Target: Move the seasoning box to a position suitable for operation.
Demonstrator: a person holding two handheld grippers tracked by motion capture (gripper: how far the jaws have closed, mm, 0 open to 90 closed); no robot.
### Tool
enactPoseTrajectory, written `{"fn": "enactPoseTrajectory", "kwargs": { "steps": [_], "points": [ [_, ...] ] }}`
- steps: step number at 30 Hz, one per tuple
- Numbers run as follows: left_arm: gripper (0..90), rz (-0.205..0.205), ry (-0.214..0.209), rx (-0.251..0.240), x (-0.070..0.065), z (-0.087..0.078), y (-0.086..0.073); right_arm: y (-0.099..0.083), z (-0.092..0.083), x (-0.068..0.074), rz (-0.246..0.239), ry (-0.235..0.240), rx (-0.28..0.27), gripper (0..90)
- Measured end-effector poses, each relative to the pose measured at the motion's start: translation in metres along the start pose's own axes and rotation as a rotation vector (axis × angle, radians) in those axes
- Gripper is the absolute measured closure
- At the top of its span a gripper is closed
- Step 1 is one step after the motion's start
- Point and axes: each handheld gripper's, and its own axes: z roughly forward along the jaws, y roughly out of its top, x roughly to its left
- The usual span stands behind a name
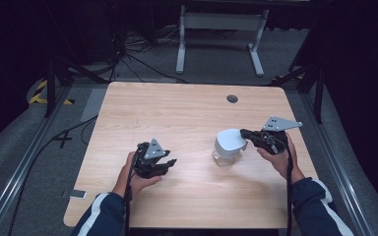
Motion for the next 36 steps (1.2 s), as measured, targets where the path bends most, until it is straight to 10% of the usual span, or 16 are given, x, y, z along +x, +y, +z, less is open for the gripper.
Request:
{"fn": "enactPoseTrajectory", "kwargs": {
  "steps": [12, 36],
  "points": [
    [68.3, 0.082, -0.067, -0.086, -0.028, 0.038, 0.057, -0.001, 0.0, -0.003, 0.006, 0.001, -0.005, 90.0],
    [89.8, 0.157, -0.096, -0.085, -0.042, 0.062, 0.082, 0.0, 0.001, -0.005, 0.021, -0.008, -0.001, 90.0]
  ]
}}
